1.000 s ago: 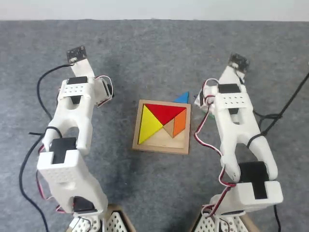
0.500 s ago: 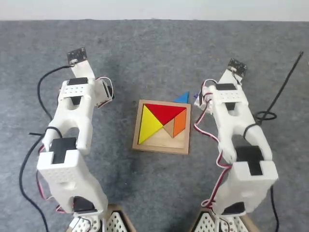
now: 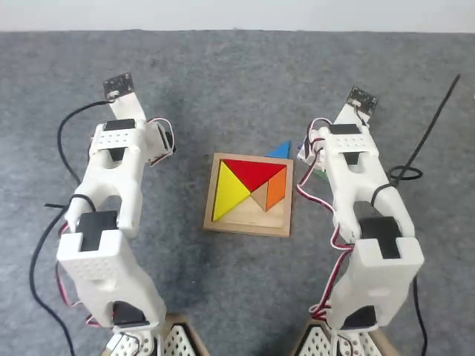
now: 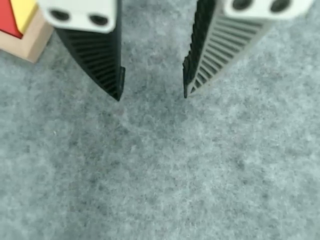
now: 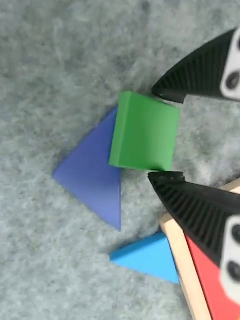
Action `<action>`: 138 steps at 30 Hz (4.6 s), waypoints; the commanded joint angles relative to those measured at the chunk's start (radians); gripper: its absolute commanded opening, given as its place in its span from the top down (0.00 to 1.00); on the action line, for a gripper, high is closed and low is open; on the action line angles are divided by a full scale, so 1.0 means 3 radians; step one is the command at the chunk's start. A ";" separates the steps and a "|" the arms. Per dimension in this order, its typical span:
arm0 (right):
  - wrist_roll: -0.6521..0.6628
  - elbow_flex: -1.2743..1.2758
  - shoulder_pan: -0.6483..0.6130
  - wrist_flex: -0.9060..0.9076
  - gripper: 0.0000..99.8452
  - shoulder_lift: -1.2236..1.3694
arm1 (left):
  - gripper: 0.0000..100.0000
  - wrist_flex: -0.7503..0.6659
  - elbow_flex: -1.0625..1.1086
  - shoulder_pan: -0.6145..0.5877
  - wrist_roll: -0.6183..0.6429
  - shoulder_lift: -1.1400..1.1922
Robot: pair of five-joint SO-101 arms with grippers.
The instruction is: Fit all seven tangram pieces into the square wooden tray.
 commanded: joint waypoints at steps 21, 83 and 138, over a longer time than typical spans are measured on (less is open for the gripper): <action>0.0399 -0.0373 -0.0069 0.0667 0.99 -0.0504 | 0.81 -0.0026 -0.0023 0.0015 -0.0036 -0.0215; 0.3544 -0.0235 -0.1726 0.1383 0.78 -0.0381 | 0.81 -0.0026 -0.0033 0.0000 -0.0036 -0.0220; 0.3442 -0.0834 -0.0652 0.1184 0.60 -0.0340 | 0.81 -0.0026 -0.0038 0.0000 -0.0036 -0.0220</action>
